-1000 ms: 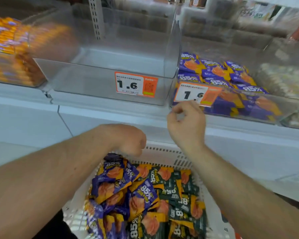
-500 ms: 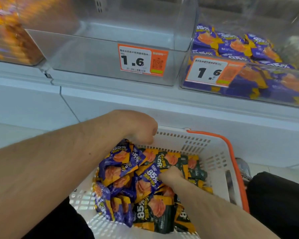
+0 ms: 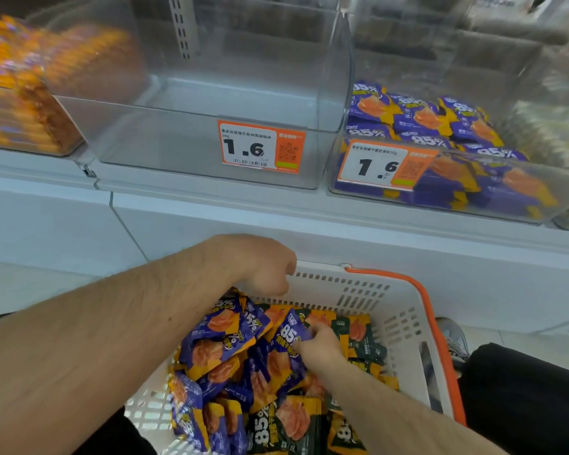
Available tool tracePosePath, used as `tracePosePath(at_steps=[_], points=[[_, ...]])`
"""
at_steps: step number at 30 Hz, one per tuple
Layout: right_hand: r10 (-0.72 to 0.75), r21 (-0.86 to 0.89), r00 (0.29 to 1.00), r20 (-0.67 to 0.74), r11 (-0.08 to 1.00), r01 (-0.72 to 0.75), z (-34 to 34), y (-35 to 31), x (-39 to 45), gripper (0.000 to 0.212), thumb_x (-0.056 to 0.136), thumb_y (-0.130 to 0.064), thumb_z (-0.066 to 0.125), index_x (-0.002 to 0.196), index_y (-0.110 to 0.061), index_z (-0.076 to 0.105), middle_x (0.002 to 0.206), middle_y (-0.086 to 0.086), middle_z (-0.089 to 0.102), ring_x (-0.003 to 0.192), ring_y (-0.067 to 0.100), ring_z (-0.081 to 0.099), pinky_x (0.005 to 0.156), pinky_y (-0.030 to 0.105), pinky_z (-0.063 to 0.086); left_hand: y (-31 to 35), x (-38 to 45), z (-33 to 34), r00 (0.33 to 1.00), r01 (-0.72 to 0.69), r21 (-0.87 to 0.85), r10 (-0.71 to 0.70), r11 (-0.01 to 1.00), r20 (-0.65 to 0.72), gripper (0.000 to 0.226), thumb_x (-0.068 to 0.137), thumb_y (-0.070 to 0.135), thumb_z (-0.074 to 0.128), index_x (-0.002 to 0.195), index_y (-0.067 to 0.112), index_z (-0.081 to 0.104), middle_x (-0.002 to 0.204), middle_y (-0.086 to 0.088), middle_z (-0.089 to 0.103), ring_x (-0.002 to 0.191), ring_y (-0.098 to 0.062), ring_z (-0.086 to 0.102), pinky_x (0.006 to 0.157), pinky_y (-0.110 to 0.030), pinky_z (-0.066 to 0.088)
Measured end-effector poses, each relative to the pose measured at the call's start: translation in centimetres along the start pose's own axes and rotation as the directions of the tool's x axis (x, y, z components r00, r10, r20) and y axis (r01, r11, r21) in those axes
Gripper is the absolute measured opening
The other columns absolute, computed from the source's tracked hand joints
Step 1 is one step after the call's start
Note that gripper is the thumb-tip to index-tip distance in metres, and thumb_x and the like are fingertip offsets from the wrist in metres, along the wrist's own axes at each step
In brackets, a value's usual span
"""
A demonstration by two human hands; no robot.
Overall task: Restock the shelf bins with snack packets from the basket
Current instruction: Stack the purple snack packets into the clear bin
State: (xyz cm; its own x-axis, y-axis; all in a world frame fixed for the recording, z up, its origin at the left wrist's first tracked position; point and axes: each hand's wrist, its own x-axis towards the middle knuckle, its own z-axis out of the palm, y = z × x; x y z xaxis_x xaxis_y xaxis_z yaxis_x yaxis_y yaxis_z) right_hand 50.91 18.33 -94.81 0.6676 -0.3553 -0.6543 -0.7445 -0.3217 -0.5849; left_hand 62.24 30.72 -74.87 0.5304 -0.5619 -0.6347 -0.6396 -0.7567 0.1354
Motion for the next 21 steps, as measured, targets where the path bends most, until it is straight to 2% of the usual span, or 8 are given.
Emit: tracePosePath(at_steps=[3, 6, 9, 11, 14, 17, 19, 21], points=[[-0.159, -0.058, 0.987, -0.020, 0.986, 0.158, -3.1, -1.7, -0.4, 0.017, 0.095, -0.017, 0.059, 0.111, -0.016, 0.056, 0.097, 0.004, 0.062, 0.078, 0.021, 0.056, 0.065, 0.033, 0.044, -0.1, -0.5, -0.3, 0.998, -0.014, -0.117, 0.007, 0.993, -0.062, 0.062, 0.094, 0.033, 0.054, 0.149, 0.025, 0.028, 0.149, -0.001, 0.040, 0.131, -0.022, 0.044, 0.102, -0.034, 0.040], [-0.350, -0.118, 0.937, 0.013, 0.930, 0.349, -7.1, -4.7, -1.7, 0.018, 0.097, -0.021, 0.057, 0.112, -0.031, 0.056, 0.097, -0.002, 0.064, 0.084, 0.017, 0.061, 0.068, 0.030, 0.052, 0.0, -0.8, -0.9, 0.987, -0.046, -0.172, 0.019, 0.984, -0.157, 0.067, 0.094, 0.034, 0.057, 0.151, 0.024, 0.024, 0.152, -0.003, 0.035, 0.135, -0.022, 0.040, 0.108, -0.036, 0.037], [-0.455, -0.077, 0.886, 0.096, 0.884, 0.462, -10.8, -7.7, -3.3, 0.022, 0.096, -0.017, 0.058, 0.117, -0.024, 0.060, 0.108, 0.004, 0.066, 0.094, 0.022, 0.064, 0.080, 0.037, 0.053, 0.6, -0.8, -1.2, 0.972, -0.048, -0.145, 0.012, 0.988, -0.236, 0.071, 0.092, 0.038, 0.059, 0.151, 0.025, 0.022, 0.150, -0.004, 0.033, 0.134, -0.024, 0.037, 0.108, -0.039, 0.038], [-0.490, 0.007, 0.855, 0.169, 0.868, 0.496, -12.8, -9.5, -4.6, 0.024, 0.095, -0.008, 0.057, 0.115, -0.021, 0.061, 0.108, 0.007, 0.068, 0.095, 0.024, 0.066, 0.084, 0.043, 0.053, 1.1, -0.8, -1.2, 0.967, -0.060, -0.153, 0.019, 0.986, -0.255, 0.068, 0.090, 0.041, 0.062, 0.147, 0.025, 0.030, 0.141, -0.003, 0.041, 0.126, -0.023, 0.045, 0.101, -0.037, 0.042], [-0.568, 0.094, 0.802, 0.184, 0.822, 0.561, -15.1, -12.0, -7.0, 0.031, 0.093, 0.003, 0.056, 0.103, -0.026, 0.062, 0.096, 0.005, 0.067, 0.085, 0.018, 0.063, 0.083, 0.041, 0.051, 1.5, -0.6, -1.6, 0.939, -0.175, -0.293, 0.070, 0.940, -0.335, 0.037, 0.085, 0.031, 0.069, 0.115, 0.027, 0.049, 0.103, 0.007, 0.057, 0.096, -0.016, 0.056, 0.073, -0.025, 0.043], [-0.651, 0.168, 0.753, 0.094, 0.756, 0.632, -16.6, -13.3, -9.0, 0.041, 0.094, 0.001, 0.057, 0.111, -0.037, 0.056, 0.099, 0.010, 0.068, 0.085, 0.025, 0.062, 0.078, 0.041, 0.051, 1.4, -1.3, -3.2, 0.877, -0.300, -0.492, 0.033, 0.817, -0.480, 0.031, 0.082, 0.014, 0.074, 0.105, 0.025, 0.057, 0.092, 0.006, 0.065, 0.076, -0.009, 0.060, 0.058, -0.016, 0.042], [-0.696, 0.240, 0.718, 0.001, 0.697, 0.676, -17.3, -13.5, -10.1, 0.051, 0.091, 0.003, 0.060, 0.118, -0.039, 0.050, 0.100, 0.007, 0.071, 0.088, 0.028, 0.064, 0.081, 0.045, 0.053, 1.1, -2.2, -4.5, 0.843, -0.399, -0.633, -0.007, 0.664, -0.538, 0.028, 0.081, 0.003, 0.073, 0.101, 0.020, 0.062, 0.089, -0.001, 0.071, 0.069, -0.008, 0.063, 0.056, -0.017, 0.048], [-0.722, 0.256, 0.687, -0.079, 0.651, 0.714, -18.0, -13.6, -11.1, 0.051, 0.088, 0.006, 0.062, 0.115, -0.035, 0.050, 0.097, 0.004, 0.072, 0.084, 0.023, 0.066, 0.080, 0.044, 0.053, 1.1, -3.1, -5.7, 0.821, -0.475, -0.720, -0.041, 0.506, -0.570, 0.027, 0.082, -0.003, 0.072, 0.099, 0.017, 0.062, 0.083, -0.001, 0.072, 0.065, -0.006, 0.066, 0.053, -0.021, 0.052]])
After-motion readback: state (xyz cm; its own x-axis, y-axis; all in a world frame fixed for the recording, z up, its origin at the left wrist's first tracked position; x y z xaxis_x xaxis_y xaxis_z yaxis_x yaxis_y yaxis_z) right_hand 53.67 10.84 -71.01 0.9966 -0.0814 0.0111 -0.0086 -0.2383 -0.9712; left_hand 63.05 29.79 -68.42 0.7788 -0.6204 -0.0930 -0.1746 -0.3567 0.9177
